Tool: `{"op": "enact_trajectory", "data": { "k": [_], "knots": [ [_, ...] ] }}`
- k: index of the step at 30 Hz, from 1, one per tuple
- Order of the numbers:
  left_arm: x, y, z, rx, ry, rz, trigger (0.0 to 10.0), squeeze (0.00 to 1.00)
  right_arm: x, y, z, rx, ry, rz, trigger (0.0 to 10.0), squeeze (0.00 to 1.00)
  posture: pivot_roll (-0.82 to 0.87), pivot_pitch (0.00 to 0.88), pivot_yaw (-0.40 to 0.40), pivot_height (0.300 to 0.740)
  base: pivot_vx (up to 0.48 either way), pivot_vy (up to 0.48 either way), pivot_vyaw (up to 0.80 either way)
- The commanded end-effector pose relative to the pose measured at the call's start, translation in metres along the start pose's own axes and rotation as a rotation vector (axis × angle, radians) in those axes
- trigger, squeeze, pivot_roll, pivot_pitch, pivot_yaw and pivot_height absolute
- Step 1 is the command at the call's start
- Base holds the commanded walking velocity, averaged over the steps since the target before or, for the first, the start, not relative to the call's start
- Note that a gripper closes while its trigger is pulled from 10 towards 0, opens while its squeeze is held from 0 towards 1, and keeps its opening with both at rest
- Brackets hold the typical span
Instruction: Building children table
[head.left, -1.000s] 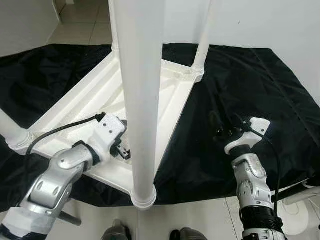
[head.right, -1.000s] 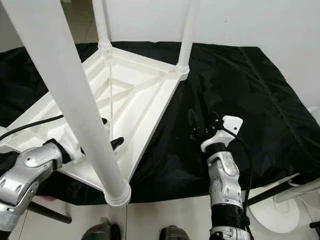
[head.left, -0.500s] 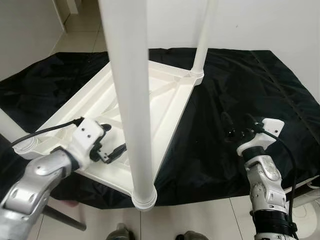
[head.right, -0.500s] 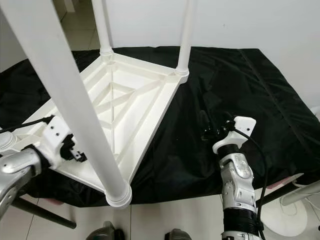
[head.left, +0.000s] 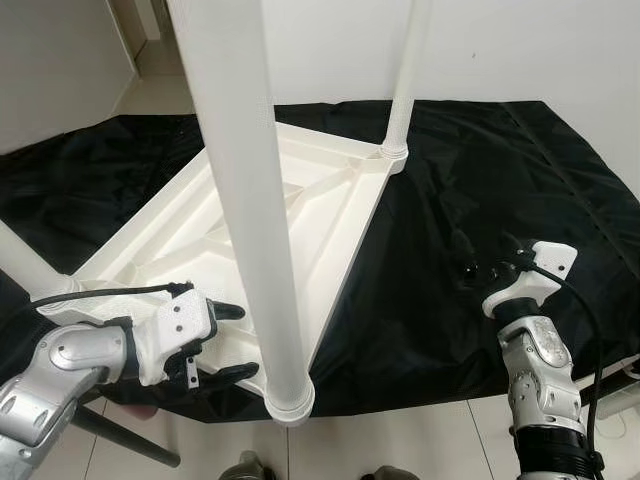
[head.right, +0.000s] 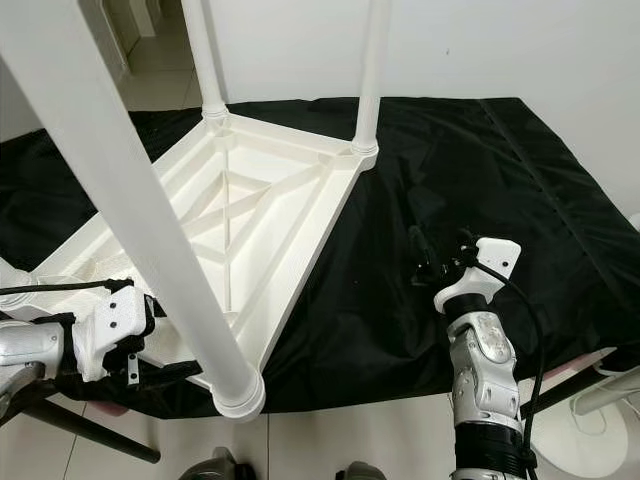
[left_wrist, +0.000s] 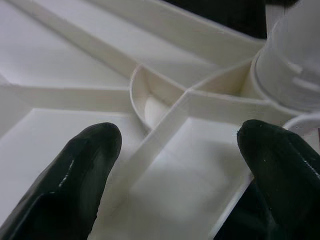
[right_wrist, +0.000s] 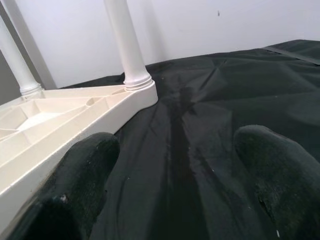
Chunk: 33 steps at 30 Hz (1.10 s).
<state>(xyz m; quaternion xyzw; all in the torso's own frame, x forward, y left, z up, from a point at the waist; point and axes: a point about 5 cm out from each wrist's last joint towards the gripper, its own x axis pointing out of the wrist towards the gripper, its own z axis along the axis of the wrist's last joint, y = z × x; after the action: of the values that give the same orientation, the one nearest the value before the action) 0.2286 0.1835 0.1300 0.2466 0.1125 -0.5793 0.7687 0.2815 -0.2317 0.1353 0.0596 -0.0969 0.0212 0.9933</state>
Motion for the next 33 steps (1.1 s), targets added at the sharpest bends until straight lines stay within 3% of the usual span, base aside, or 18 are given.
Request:
{"op": "enact_trajectory", "data": {
  "k": [1,7,10,18,21,22,24,25,29,33],
  "knots": [
    [0.002,-0.003,-0.005,0.013,0.037,-0.03,10.0,0.0,-0.002,0.0,0.0,-0.002,0.0,-0.004,10.0,0.0,-0.04,0.033,0.06,0.74,0.0,0.0,0.0],
    [0.011,0.007,-0.008,0.042,0.054,0.038,10.0,0.0,0.0,0.001,0.001,-0.004,0.0,-0.002,10.0,0.0,-0.05,0.028,0.052,0.74,0.0,0.0,0.0],
    [0.023,0.025,-0.01,0.079,0.083,0.128,10.0,0.0,0.004,0.004,0.001,-0.004,0.0,0.004,10.0,0.0,-0.05,0.02,0.043,0.74,0.0,0.0,0.0],
    [0.03,0.031,-0.011,0.094,0.097,0.155,10.0,0.0,0.006,0.007,0.002,-0.003,-0.002,0.009,10.0,0.0,-0.06,0.014,0.038,0.74,0.0,0.0,0.0],
    [0.049,0.034,-0.004,0.113,0.083,0.186,10.0,0.0,0.008,0.01,0.002,-0.004,-0.003,0.019,10.0,0.0,-0.07,0.008,0.03,0.74,0.0,0.0,0.0],
    [0.049,0.034,-0.004,0.113,0.083,0.186,10.0,0.0,0.008,0.01,0.002,-0.004,-0.003,0.019,10.0,0.0,-0.07,0.008,0.03,0.74,0.0,0.0,0.0],
    [0.067,0.032,0.008,0.103,0.03,0.197,10.0,0.0,0.009,0.011,0.002,-0.004,-0.002,0.023,10.0,0.0,-0.07,0.002,0.03,0.74,0.0,0.0,0.0],
    [0.067,0.032,0.008,0.103,0.03,0.197,10.0,0.0,0.009,0.011,0.002,-0.004,-0.002,0.023,10.0,0.0,-0.07,0.002,0.03,0.74,0.0,0.0,0.0],
    [0.096,0.033,0.032,0.02,-0.056,0.283,10.0,0.0,0.011,0.016,0.0,0.003,-0.004,0.024,10.0,0.0,-0.08,0.0,0.032,0.74,0.0,0.0,0.0],
    [0.106,0.035,0.038,0.0,-0.073,0.323,10.0,0.0,0.012,0.018,0.0,0.003,-0.005,0.023,10.0,0.0,-0.08,0.0,0.032,0.74,0.0,0.0,0.0]
  ]
}}
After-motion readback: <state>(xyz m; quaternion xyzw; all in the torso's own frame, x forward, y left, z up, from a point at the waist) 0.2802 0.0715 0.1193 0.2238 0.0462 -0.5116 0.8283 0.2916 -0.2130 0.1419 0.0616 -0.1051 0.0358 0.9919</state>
